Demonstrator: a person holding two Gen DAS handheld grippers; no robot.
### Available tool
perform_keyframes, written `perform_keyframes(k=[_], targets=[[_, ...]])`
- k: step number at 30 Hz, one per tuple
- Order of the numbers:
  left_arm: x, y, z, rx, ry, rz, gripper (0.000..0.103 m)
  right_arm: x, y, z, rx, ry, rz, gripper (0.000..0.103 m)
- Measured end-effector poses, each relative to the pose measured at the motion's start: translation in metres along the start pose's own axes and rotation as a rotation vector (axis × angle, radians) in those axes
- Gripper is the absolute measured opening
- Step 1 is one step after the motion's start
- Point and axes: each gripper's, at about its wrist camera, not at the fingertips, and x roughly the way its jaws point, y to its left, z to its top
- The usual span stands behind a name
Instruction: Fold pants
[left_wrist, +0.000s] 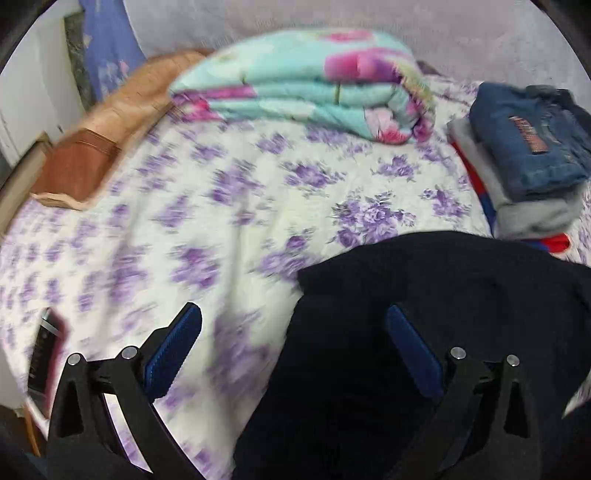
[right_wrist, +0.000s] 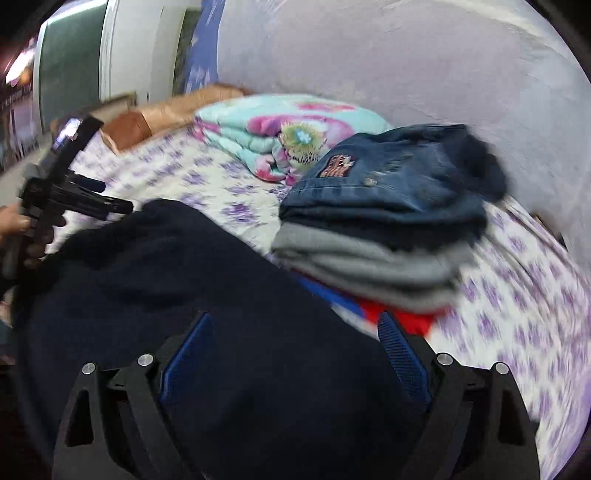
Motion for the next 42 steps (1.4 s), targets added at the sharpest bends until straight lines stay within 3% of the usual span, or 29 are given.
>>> perform_keyframes(k=[3,5,6,7,8,9,10,13,17,20,21,23,24,25,27,30,34,37,42], targets=[[0.026,-0.018,0.008,0.028,0.052,-0.042,0.098,0.058,-0.006,0.014,-0.017,0.069,0.006,0.090],[0.039,-0.031,0.006,0.069,0.074,-0.042,0.098,0.094,-0.008,0.010,-0.045,0.148,-0.007,0.085],[0.041,-0.034,0.004,0.081,0.068,-0.034,0.098,0.106,-0.008,0.003,-0.063,0.181,-0.002,0.069],[0.043,-0.037,0.002,0.092,0.054,-0.032,0.092,0.114,-0.008,-0.001,-0.068,0.209,0.021,0.037],[0.041,-0.038,0.001,0.093,0.045,-0.050,0.084,0.116,-0.011,-0.005,-0.040,0.218,0.080,0.021],[0.039,-0.037,0.001,0.089,0.039,-0.055,0.076,0.110,-0.012,-0.005,-0.036,0.198,0.080,0.007],[0.034,-0.034,0.001,0.075,0.025,-0.051,0.066,0.103,-0.012,-0.005,-0.040,0.176,0.079,0.005],[0.016,-0.025,-0.001,0.049,-0.006,-0.094,0.056,0.057,-0.013,-0.005,-0.040,0.066,0.092,0.005],[-0.032,-0.021,-0.013,0.037,-0.094,-0.126,0.056,-0.010,-0.002,-0.014,-0.066,-0.039,0.094,0.004],[-0.072,-0.012,-0.030,0.006,-0.143,-0.155,0.057,-0.074,0.018,-0.038,-0.092,-0.127,0.120,0.004],[-0.085,-0.007,-0.039,-0.013,-0.150,-0.165,0.059,-0.092,0.028,-0.050,-0.095,-0.149,0.137,0.004],[-0.114,0.005,-0.066,-0.048,-0.148,-0.198,0.073,-0.114,0.049,-0.071,-0.092,-0.170,0.173,0.004],[-0.123,0.009,-0.077,-0.060,-0.150,-0.205,0.089,-0.124,0.061,-0.092,-0.080,-0.170,0.198,0.004],[-0.140,0.016,-0.098,-0.082,-0.165,-0.218,0.096,-0.127,0.071,-0.109,-0.067,-0.166,0.219,0.004],[-0.156,0.024,-0.127,-0.099,-0.178,-0.248,0.097,-0.122,0.088,-0.136,-0.026,-0.150,0.246,0.004],[-0.154,0.028,-0.156,-0.159,-0.127,-0.310,0.097,-0.102,0.098,-0.168,0.066,-0.132,0.276,0.004],[-0.135,0.026,-0.160,-0.225,-0.063,-0.373,0.097,-0.099,0.100,-0.178,0.097,-0.159,0.278,0.004],[-0.110,0.027,-0.158,-0.291,0.033,-0.355,0.097,-0.097,0.097,-0.176,0.100,-0.170,0.273,0.004],[-0.091,0.023,-0.163,-0.381,0.094,-0.451,0.097,-0.098,0.096,-0.178,0.115,-0.186,0.281,0.005]])
